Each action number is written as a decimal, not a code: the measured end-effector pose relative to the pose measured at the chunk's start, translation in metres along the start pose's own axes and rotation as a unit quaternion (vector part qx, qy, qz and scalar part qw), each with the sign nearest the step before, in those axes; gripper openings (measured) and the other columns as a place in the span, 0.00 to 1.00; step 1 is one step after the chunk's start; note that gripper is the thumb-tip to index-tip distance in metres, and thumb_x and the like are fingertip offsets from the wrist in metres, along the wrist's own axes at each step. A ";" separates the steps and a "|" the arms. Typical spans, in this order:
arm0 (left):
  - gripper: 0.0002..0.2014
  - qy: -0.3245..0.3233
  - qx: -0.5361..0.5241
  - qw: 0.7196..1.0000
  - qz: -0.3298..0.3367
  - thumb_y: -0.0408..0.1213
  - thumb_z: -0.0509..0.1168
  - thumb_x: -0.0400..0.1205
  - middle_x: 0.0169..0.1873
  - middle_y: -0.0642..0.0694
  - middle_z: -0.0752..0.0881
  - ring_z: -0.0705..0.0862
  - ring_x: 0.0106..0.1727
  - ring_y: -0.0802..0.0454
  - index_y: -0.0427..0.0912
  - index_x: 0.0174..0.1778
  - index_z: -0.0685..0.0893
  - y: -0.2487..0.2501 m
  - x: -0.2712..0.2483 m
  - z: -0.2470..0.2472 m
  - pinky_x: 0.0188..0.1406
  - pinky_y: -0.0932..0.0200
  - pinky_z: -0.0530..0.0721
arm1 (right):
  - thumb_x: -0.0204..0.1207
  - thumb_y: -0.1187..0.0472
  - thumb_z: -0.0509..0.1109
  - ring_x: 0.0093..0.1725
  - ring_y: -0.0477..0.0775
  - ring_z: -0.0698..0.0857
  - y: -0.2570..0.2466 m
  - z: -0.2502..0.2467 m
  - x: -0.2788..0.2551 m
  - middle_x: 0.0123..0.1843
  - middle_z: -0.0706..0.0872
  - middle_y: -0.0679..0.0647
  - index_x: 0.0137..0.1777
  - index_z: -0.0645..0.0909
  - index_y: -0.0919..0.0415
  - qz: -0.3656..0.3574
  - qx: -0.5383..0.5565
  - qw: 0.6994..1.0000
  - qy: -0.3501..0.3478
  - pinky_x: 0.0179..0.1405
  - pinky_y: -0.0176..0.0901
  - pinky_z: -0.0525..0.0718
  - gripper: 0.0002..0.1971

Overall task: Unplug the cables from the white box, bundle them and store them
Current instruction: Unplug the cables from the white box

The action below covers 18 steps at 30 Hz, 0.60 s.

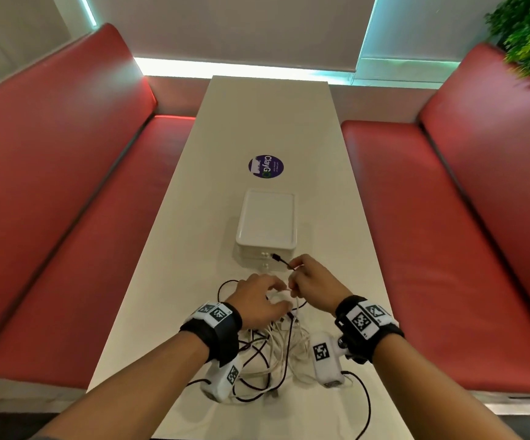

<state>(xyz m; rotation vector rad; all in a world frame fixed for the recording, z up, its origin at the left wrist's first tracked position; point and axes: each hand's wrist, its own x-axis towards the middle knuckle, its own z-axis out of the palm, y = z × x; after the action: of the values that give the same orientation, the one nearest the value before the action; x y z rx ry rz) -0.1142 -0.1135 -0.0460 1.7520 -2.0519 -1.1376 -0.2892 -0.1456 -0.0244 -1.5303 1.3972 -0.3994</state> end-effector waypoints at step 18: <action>0.14 0.027 0.200 0.977 0.062 0.47 0.52 0.89 0.56 0.47 0.80 0.77 0.60 0.45 0.49 0.64 0.80 -0.015 0.000 0.023 0.61 0.47 0.71 | 0.90 0.57 0.56 0.25 0.46 0.67 -0.086 -0.044 -0.037 0.28 0.71 0.46 0.47 0.81 0.60 -0.102 0.201 0.973 0.051 0.24 0.40 0.66 0.14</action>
<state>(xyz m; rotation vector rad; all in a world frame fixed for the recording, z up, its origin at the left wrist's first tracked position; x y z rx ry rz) -0.1169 -0.1034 -0.0717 1.7588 -2.4456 -0.6652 -0.2854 -0.1446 0.0789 -1.3325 1.1497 -0.8445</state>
